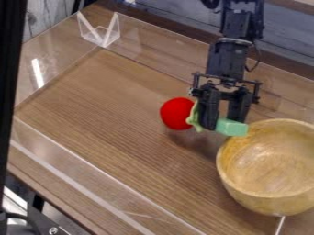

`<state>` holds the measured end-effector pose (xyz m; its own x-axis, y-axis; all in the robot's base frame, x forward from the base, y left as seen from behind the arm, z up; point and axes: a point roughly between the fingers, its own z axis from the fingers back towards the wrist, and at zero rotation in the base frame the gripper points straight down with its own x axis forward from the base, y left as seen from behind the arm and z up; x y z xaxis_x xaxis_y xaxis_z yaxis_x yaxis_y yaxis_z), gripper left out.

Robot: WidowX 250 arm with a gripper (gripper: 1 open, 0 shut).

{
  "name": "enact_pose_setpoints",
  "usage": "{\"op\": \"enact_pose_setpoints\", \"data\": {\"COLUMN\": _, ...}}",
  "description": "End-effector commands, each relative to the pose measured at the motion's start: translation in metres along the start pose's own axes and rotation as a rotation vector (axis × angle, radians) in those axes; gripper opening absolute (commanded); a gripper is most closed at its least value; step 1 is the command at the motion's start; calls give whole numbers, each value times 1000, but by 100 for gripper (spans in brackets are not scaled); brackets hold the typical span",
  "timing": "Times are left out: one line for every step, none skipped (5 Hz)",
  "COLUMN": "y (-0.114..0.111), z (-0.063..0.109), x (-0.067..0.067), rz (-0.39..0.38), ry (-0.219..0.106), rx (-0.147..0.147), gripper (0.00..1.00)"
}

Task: Put the green block in the brown bowl

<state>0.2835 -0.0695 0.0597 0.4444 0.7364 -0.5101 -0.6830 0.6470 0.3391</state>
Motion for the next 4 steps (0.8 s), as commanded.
{"op": "enact_pose_setpoints", "data": {"y": -1, "z": 15, "x": -5, "rz": -11, "ry": -14, "rx": -32, "gripper": 0}}
{"op": "enact_pose_setpoints", "data": {"y": 0, "z": 15, "x": -7, "rz": -9, "ry": -2, "rx": -25, "gripper": 0}}
{"op": "enact_pose_setpoints", "data": {"y": 1, "z": 15, "x": -9, "rz": -2, "ry": 11, "rx": -21, "gripper": 0}}
{"op": "enact_pose_setpoints", "data": {"y": 1, "z": 15, "x": -10, "rz": 7, "ry": 24, "rx": -17, "gripper": 0}}
